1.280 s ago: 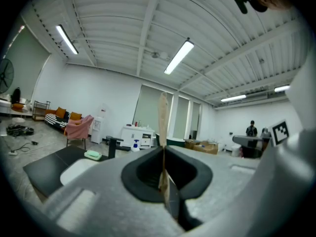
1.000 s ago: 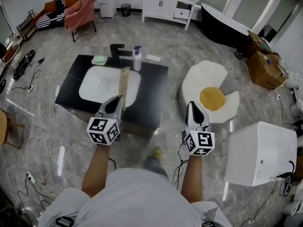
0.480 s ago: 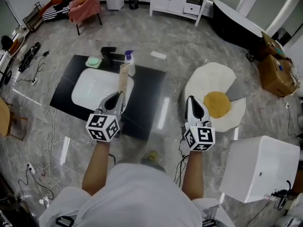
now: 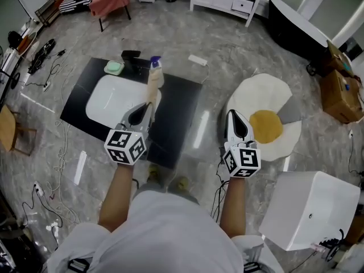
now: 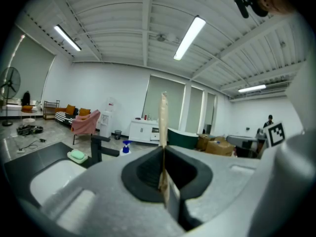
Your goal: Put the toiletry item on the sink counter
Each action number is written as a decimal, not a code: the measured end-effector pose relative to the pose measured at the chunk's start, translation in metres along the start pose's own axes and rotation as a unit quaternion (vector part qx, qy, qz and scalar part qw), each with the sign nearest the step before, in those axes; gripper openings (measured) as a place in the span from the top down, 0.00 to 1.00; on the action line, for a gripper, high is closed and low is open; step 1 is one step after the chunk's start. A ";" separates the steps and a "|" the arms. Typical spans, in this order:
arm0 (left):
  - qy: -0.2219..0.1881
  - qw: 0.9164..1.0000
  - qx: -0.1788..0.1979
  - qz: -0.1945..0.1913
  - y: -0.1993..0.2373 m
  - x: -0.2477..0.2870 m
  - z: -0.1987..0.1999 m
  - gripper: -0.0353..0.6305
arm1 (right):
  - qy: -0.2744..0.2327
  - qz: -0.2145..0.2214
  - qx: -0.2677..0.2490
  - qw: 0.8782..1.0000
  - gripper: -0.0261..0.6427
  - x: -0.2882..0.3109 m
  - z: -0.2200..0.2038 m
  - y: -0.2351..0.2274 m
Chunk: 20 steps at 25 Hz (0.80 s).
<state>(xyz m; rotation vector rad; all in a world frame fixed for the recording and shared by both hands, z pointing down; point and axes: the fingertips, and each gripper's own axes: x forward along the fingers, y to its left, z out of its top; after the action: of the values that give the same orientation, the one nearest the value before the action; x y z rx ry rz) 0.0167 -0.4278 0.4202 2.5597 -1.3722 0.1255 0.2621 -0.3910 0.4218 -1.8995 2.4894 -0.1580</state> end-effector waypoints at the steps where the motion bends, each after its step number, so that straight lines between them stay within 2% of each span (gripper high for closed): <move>1: 0.003 1.000 0.000 0.000 0.000 0.000 -0.001 0.95 | 0.001 0.001 0.001 1.000 0.96 0.001 -0.001 0.001; 20: 0.077 0.996 -0.019 -0.038 0.018 0.038 -0.058 0.94 | 0.012 -0.029 0.011 0.999 0.96 0.019 -0.026 0.006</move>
<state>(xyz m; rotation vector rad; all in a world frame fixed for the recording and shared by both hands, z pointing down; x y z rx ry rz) 0.0250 -0.4540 0.4869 2.5094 -1.2088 0.2739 0.2500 -0.4059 0.4481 -1.9744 2.4381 -0.2077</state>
